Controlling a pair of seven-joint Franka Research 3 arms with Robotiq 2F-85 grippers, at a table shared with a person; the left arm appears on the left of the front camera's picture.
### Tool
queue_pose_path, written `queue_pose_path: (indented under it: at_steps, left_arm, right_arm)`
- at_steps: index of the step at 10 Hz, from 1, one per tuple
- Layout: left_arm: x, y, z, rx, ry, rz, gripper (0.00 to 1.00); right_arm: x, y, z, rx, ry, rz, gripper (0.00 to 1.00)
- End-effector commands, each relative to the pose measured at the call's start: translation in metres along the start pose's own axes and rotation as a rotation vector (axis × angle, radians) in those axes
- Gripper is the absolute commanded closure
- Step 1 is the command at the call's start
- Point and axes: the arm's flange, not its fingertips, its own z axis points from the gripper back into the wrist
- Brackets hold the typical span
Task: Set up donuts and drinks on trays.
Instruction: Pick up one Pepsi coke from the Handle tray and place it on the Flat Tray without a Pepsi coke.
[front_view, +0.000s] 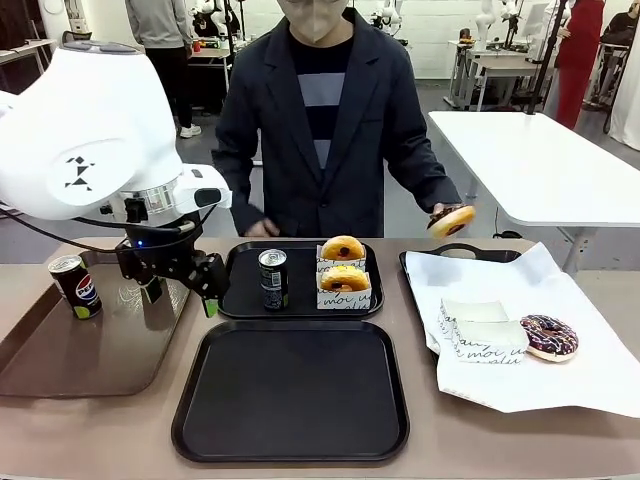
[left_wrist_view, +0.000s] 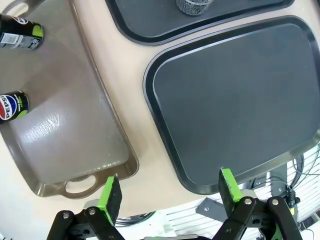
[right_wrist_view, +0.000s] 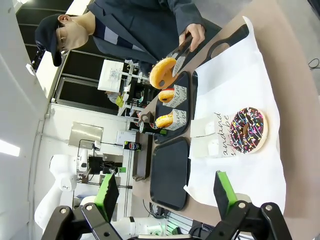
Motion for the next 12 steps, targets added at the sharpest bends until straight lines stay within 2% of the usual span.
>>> queue_pose_path:
  at_steps: [1,4,5,6,8,9,10,11,12]
  left_arm:
    - [0.007,-0.003,0.001,-0.005,0.001,0.009,0.0]
    - [0.003,-0.003,0.001,-0.001,-0.001,-0.005,0.0]
    - [0.005,0.025,0.017,-0.031,-0.009,0.05,0.0]
    - [0.03,0.061,0.036,-0.033,-0.006,0.088,0.0]
    - [0.005,0.123,0.049,-0.026,-0.07,0.224,0.0]
    - [0.028,0.152,0.058,-0.012,-0.052,0.226,0.0]
    - [0.058,0.183,0.056,-0.002,-0.051,0.231,0.0]
    - [0.035,0.204,0.039,0.038,-0.059,0.29,0.0]
    - [0.047,0.224,0.024,0.053,-0.04,0.29,0.0]
  right_arm:
    - [0.003,0.0,-0.001,0.029,-0.018,0.013,0.0]
    - [0.003,0.0,-0.001,0.029,-0.018,0.013,0.0]
    - [0.003,0.0,-0.001,0.029,-0.018,0.013,0.0]
    - [0.003,0.0,-0.001,0.029,-0.018,0.013,0.0]
    - [0.003,0.0,-0.001,0.029,-0.018,0.013,0.0]
    - [0.003,0.0,-0.001,0.029,-0.018,0.013,0.0]
    - [0.003,0.0,-0.001,0.029,-0.018,0.013,0.0]
    - [0.003,0.0,-0.001,0.029,-0.018,0.013,0.0]
    - [0.003,0.0,-0.001,0.029,-0.018,0.013,0.0]
